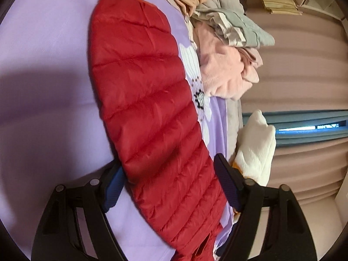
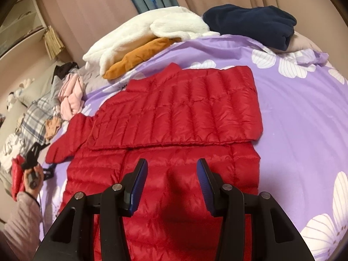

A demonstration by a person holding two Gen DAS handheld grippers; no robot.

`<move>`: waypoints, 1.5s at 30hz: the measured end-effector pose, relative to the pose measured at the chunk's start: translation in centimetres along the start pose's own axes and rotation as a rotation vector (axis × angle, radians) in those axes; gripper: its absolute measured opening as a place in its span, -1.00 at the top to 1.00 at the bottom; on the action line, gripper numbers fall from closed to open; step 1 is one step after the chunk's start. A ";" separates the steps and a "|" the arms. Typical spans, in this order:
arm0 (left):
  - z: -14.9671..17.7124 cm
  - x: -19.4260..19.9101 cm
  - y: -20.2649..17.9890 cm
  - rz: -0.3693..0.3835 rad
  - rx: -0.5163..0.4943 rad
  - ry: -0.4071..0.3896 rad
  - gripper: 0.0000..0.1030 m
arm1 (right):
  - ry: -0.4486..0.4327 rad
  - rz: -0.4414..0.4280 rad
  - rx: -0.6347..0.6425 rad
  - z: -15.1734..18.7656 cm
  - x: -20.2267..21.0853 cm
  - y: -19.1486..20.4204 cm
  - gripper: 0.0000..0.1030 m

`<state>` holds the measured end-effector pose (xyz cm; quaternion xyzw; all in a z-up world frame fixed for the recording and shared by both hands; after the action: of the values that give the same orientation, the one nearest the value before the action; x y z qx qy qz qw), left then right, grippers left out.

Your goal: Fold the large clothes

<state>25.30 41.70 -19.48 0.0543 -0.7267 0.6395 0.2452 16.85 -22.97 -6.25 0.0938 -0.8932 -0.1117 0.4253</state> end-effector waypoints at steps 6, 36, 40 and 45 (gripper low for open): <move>-0.9 -0.7 0.8 -0.150 -0.007 0.003 0.76 | 0.012 0.014 0.019 0.3 -0.2 0.4 0.09; 39.1 -3.1 -19.8 -0.103 -1.626 0.286 0.79 | 0.001 -0.006 -0.097 3.0 2.6 -2.7 0.09; 45.0 -5.6 -16.5 -0.154 -1.793 0.433 0.75 | -0.004 -0.001 -0.155 3.1 2.7 -3.8 0.09; 48.0 -6.9 -14.7 -0.119 -1.786 0.618 0.67 | -0.045 0.001 -0.213 3.0 3.7 -5.5 0.09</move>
<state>23.35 -8.36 -12.17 -0.2881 -0.8463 -0.1809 0.4099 12.62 -28.88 -6.86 0.0448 -0.8857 -0.2079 0.4127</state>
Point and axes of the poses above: each gripper's, at about its wrist camera, not at the fingertips, and x roughly against the way its jaws point, y to its left, z to its underside, the point moved 2 cm from there along -x, roughly the way its jaws point, and after that the axes turned 4 degrees about z, right-handed, at the moved point
